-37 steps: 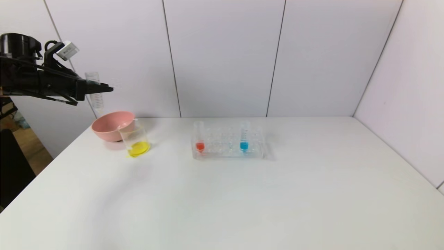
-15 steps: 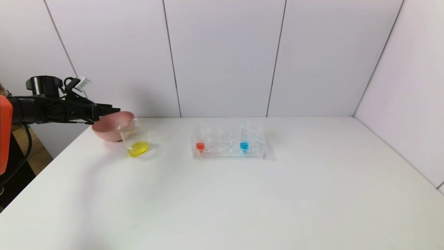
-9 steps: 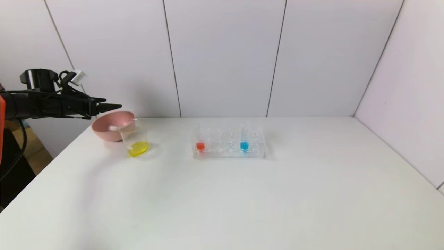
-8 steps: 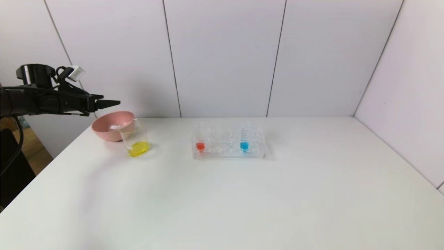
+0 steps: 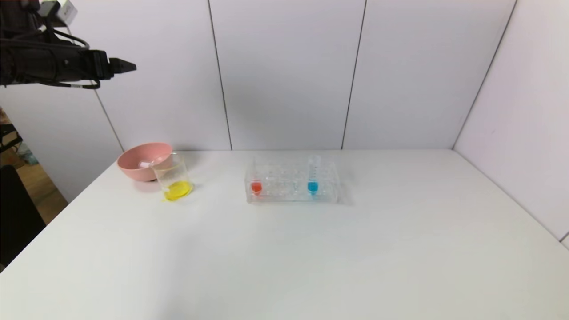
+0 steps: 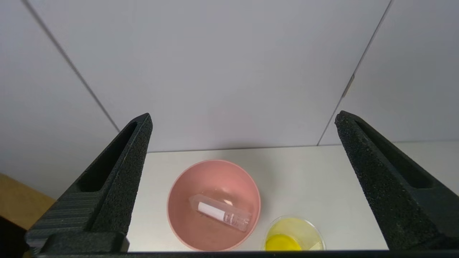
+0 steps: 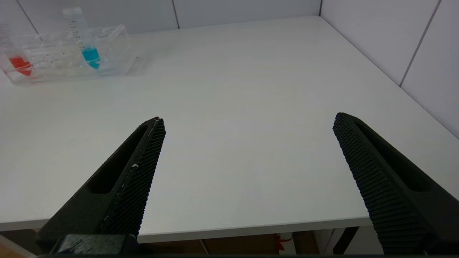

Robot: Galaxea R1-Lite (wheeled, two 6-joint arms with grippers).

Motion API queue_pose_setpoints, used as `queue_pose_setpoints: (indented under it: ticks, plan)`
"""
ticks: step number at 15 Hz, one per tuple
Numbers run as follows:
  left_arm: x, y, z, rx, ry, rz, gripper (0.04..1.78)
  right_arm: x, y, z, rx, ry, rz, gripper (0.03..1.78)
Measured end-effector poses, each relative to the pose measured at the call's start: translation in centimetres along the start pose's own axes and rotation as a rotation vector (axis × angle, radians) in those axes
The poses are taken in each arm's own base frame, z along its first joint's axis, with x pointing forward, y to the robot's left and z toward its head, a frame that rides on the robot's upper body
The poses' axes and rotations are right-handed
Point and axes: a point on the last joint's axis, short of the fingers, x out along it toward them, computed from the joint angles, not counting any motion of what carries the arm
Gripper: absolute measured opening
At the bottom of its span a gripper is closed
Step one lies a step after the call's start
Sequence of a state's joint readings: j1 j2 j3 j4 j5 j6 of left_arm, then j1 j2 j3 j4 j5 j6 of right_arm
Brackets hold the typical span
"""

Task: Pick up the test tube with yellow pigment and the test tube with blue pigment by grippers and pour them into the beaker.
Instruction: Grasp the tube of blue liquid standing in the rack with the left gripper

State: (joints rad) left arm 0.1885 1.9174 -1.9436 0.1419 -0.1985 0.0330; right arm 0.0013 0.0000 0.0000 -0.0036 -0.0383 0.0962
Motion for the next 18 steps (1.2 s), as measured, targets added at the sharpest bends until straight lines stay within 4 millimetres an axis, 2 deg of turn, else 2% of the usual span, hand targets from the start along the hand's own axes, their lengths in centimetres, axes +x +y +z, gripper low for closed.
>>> queue_pose_setpoints:
  ticks: [4,6,8,12,14,16,18]
  plan:
    - [-7.5,-3.2,4.8,0.010,-0.112,0.018,1.78,0.0,0.0,0.0,0.000,0.000,0.000,1.71]
    - [-11.4,-5.0,5.8,0.013,-0.137,0.004,1.78,0.0,0.0,0.0,0.000,0.000,0.000,1.71]
    - [-14.9,-6.5,4.7,0.011,-0.110,0.008,1.78,0.0,0.0,0.0,0.000,0.000,0.000,1.71]
    - [-22.2,-7.7,0.7,0.014,-0.056,0.013,1.78,0.0,0.0,0.0,-0.001,0.000,0.000,1.71]
    - [-25.3,-8.4,-1.6,0.006,-0.042,-0.064,1.78,0.0,0.0,0.0,0.000,0.000,0.000,1.71]
    - [-27.3,-8.8,-3.6,-0.009,-0.028,-0.131,1.78,0.0,0.0,0.0,0.000,0.000,0.000,1.71]
    - [-28.2,-8.9,-5.2,-0.011,-0.039,-0.157,1.78,0.0,0.0,0.0,0.000,0.000,0.000,1.71]
